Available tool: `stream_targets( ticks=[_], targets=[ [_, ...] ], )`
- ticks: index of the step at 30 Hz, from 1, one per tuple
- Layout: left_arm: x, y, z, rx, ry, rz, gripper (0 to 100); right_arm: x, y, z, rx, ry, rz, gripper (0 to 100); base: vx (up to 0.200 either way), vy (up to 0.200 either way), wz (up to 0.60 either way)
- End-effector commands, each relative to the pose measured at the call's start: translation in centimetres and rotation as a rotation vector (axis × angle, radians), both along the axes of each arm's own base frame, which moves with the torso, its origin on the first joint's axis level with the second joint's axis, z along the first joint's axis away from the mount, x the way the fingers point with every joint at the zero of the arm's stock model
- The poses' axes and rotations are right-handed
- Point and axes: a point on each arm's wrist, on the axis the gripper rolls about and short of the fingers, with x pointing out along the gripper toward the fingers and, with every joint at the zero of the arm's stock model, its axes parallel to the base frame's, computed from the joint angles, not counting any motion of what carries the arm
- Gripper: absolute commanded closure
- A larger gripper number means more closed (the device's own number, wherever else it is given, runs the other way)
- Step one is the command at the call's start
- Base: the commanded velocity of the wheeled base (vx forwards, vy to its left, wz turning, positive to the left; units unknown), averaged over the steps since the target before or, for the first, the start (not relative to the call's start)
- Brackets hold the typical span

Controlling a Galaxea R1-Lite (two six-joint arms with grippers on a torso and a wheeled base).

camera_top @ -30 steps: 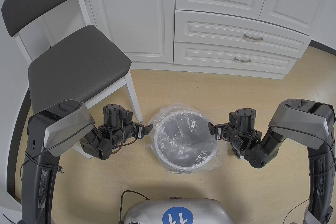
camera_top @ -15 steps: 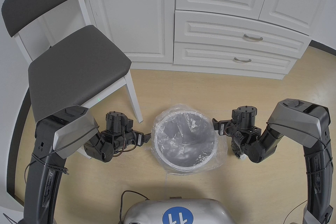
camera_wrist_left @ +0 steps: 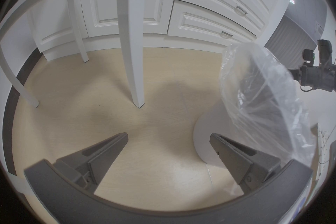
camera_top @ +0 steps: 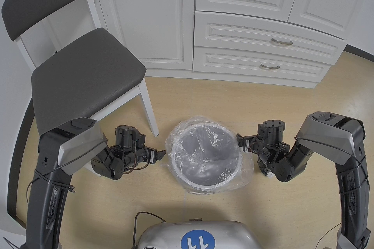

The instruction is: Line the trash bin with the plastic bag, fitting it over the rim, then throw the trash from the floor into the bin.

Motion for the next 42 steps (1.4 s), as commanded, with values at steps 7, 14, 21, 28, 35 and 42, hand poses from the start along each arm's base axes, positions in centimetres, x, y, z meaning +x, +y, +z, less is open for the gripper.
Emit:
stream_targets(
  ticks=[7,14,21,28,35,42],
  targets=[
    [-4.7,4.1,10.4,0.013,-0.019,-0.161,0,-1.8,1.1,2.1,0.004,-0.015,0.033,0,0.000,0.000,0.00],
    [-3.9,1.3,9.7,0.029,-0.054,-0.122,0,-1.8,1.4,1.6,-0.001,-0.005,0.039,0,0.000,0.000,0.00],
    [0.3,-0.2,7.0,-0.028,-0.116,-0.062,0,-1.9,1.4,1.5,-0.001,-0.002,0.042,0,0.000,0.000,0.00],
    [0.8,-3.2,9.4,-0.002,-0.217,-0.146,0,-2.5,2.1,1.3,0.013,-0.021,0.033,0,0.000,0.000,0.00],
    [0.8,-3.5,8.9,0.024,-0.192,-0.169,0,-2.8,1.9,2.2,0.019,-0.039,0.030,0,0.000,0.000,0.00],
    [-0.3,-1.8,8.2,0.044,-0.142,-0.142,0,-2.9,2.0,2.5,0.023,-0.044,0.032,0,0.000,0.000,0.00]
  ],
)
